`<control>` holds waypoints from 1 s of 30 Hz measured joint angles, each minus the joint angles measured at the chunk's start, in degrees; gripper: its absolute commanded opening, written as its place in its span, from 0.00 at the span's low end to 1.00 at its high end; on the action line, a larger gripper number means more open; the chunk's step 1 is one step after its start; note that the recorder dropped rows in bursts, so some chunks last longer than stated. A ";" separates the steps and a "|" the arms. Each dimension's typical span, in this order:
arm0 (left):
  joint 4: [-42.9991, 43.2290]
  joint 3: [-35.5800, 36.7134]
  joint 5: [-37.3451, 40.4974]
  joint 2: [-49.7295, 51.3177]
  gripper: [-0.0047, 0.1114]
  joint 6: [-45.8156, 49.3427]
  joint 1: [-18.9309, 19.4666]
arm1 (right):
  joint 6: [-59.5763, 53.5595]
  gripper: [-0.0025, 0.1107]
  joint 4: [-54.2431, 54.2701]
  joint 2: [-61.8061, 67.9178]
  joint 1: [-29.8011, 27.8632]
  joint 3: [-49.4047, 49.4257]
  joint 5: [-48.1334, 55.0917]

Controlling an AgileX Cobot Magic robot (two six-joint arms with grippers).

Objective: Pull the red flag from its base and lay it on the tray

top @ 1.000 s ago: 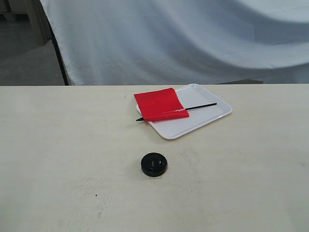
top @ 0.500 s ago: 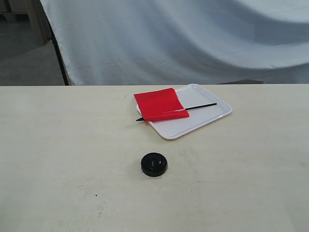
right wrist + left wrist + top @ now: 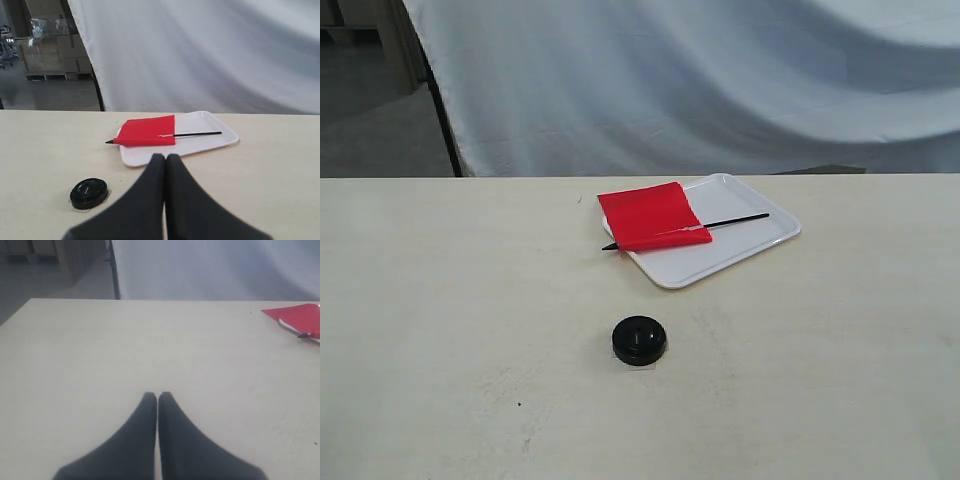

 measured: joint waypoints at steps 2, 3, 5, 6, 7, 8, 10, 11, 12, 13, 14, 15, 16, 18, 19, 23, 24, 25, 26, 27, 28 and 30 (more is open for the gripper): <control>0.00 0.00 0.00 0.00 0.05 0.00 0.00 | 0.00 0.02 0.00 0.00 0.00 0.00 0.00; 0.00 0.00 0.00 0.00 0.05 0.00 0.00 | 0.00 0.02 0.00 0.00 0.00 0.00 0.00; 0.00 0.00 0.00 0.00 0.05 0.00 0.00 | 0.10 0.02 0.00 0.00 -1.24 0.00 0.00; 0.00 0.00 0.00 0.00 0.05 0.00 0.00 | 0.38 0.02 0.00 0.00 -2.91 0.00 0.00; 0.00 0.00 0.00 0.00 0.05 0.00 0.00 | 0.48 0.02 0.00 0.00 -4.64 0.00 0.08; 0.00 0.00 0.00 0.00 0.05 0.00 0.00 | 0.48 0.02 0.37 0.00 -7.22 0.00 0.14; 0.00 0.00 0.00 0.00 0.05 0.00 0.00 | 0.56 0.02 0.75 0.00 -12.69 0.00 0.24; 0.00 0.00 0.00 0.00 0.05 0.00 0.00 | 0.56 0.02 0.86 0.00 -15.19 0.00 0.24; 0.00 0.00 0.00 0.00 0.05 0.00 0.00 | 0.56 0.02 0.98 0.00 -17.18 0.00 0.28; 0.00 0.00 0.00 0.00 0.05 0.00 0.00 | 0.56 0.02 1.09 0.00 -18.39 0.00 0.38; 0.00 0.00 0.00 0.00 0.05 0.00 0.00 | 0.56 0.02 1.09 0.00 -19.44 0.00 0.43; 0.00 0.00 0.00 0.00 0.05 0.00 0.00 | 0.56 0.02 1.09 0.00 -20.03 0.00 0.43; 0.00 0.00 0.00 0.00 0.05 0.00 0.00 | 0.56 0.02 1.21 0.00 -20.27 0.00 0.52; 0.00 0.00 0.00 0.00 0.05 0.00 0.00 | 0.56 0.02 1.29 0.00 -20.41 0.00 0.52; 0.00 0.00 0.00 0.00 0.05 0.00 0.00 | 0.56 0.02 1.29 0.00 -20.41 0.00 0.64; 0.00 0.00 0.00 0.00 0.05 0.00 0.00 | 0.56 0.02 1.47 0.00 -20.41 0.00 0.64; 0.00 0.00 0.00 0.00 0.05 0.00 0.00 | 0.56 0.02 1.45 0.00 -20.41 0.00 0.64; 0.00 0.00 0.00 0.00 0.05 0.00 0.00 | 0.56 0.02 1.45 0.00 -20.41 0.00 0.64; 0.00 0.00 0.00 0.00 0.05 0.00 0.00 | 0.56 0.02 1.45 0.00 -20.41 0.00 0.64; 0.00 0.00 0.00 0.00 0.05 0.00 0.00 | 0.56 0.02 1.45 0.00 -20.41 0.00 0.64; 0.00 0.00 0.00 0.00 0.05 0.00 0.00 | 0.56 0.02 1.45 0.00 -20.41 0.00 0.64; 0.00 0.00 0.00 0.00 0.05 0.00 0.00 | 0.56 0.02 1.45 0.00 -20.41 0.00 0.64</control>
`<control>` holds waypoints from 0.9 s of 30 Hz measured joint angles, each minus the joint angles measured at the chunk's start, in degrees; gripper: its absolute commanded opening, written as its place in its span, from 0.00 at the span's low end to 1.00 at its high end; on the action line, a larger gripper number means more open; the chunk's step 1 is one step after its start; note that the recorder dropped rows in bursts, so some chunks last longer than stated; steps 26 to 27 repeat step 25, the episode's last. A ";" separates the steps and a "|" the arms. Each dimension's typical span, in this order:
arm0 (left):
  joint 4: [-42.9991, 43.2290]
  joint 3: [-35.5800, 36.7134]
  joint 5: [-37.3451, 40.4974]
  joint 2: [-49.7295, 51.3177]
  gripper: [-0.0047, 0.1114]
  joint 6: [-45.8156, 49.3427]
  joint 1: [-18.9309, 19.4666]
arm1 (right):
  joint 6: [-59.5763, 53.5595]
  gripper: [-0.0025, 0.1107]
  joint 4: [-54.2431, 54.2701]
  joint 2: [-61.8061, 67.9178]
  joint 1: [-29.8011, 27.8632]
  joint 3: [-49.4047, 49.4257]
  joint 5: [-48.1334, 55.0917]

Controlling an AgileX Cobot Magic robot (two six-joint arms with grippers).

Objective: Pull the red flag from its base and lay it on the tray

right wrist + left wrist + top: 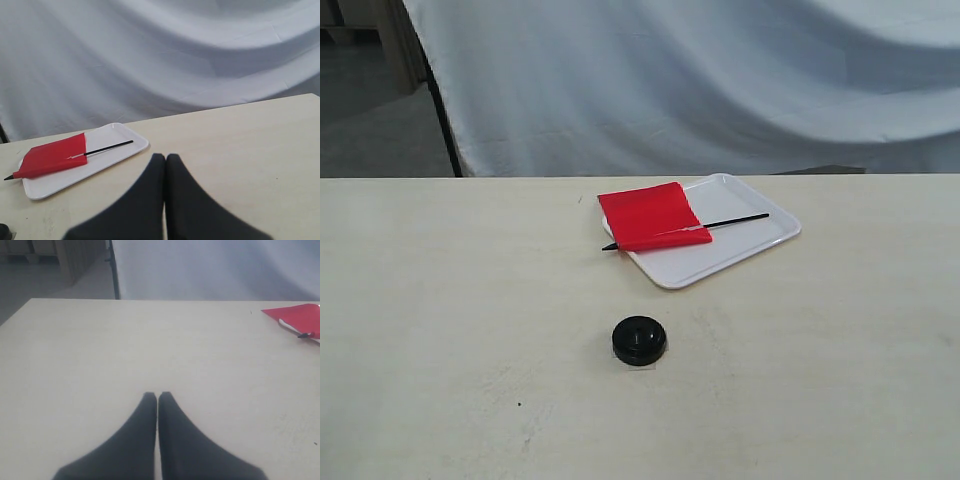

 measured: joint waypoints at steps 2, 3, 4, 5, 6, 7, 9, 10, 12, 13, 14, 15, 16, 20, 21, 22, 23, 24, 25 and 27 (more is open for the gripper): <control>0.00 0.00 0.00 0.00 0.05 0.00 -0.13 | 0.00 0.02 0.00 0.00 0.00 0.00 0.00; 0.00 0.00 0.00 0.00 0.05 0.00 -0.57 | 0.00 0.02 0.00 0.00 0.00 0.00 0.00; 0.00 0.00 0.00 0.00 0.05 0.00 -1.47 | 0.04 0.02 0.00 0.00 0.00 0.00 0.00; 0.00 0.00 0.00 0.00 0.05 0.00 -1.61 | 0.17 0.02 0.00 0.00 0.00 0.00 0.00; 0.00 0.00 0.00 0.00 0.05 0.00 -2.02 | 0.29 0.02 0.00 0.00 0.00 0.00 0.00; 0.00 0.00 0.00 0.00 0.05 0.00 -2.00 | 0.42 0.02 0.00 0.00 0.00 0.00 0.00; 0.00 0.00 0.00 0.00 0.05 0.00 -2.00 | 0.52 0.02 0.00 0.00 0.00 0.00 0.00; 0.00 0.00 0.00 0.00 0.05 0.00 -2.05 | 0.52 0.02 0.00 0.00 0.00 0.00 0.00; 0.00 0.00 0.00 0.00 0.05 0.00 -2.05 | 0.52 0.02 0.00 0.00 0.00 0.00 0.00; 0.00 0.00 0.00 0.00 0.05 0.00 -2.05 | 0.52 0.02 0.00 0.00 0.00 0.00 0.00; 0.00 0.00 0.00 0.00 0.05 0.00 -2.05 | 0.52 0.02 0.00 0.00 0.00 0.00 0.00; 0.00 0.00 0.00 0.00 0.05 0.00 -2.05 | 0.52 0.02 0.05 0.00 0.00 0.00 0.00; 0.00 0.00 0.00 0.00 0.05 0.00 -2.05 | 0.52 0.02 0.05 0.00 0.00 0.00 0.00; 0.00 0.00 0.00 0.00 0.05 0.00 -2.05 | 0.64 0.02 0.05 0.00 0.00 0.00 0.00; 0.00 0.00 0.00 0.00 0.05 0.00 -2.05 | 0.64 0.02 0.05 0.00 0.00 0.00 0.00; 0.00 0.00 0.00 0.00 0.05 0.00 -2.05 | 0.64 0.02 0.05 0.00 0.00 0.00 0.00; 0.00 0.00 0.00 0.00 0.05 0.00 -2.05 | 0.64 0.02 0.05 0.00 0.00 0.00 0.00; 0.00 0.00 0.00 0.00 0.05 0.00 -2.05 | 0.64 0.02 0.05 0.00 0.00 0.00 0.00; 0.00 0.00 0.00 0.00 0.05 0.00 -2.05 | 0.64 0.02 0.05 0.00 0.00 0.00 0.00; 0.00 0.00 0.00 0.00 0.05 0.00 -2.05 | 0.64 0.02 0.05 0.00 0.00 0.00 0.00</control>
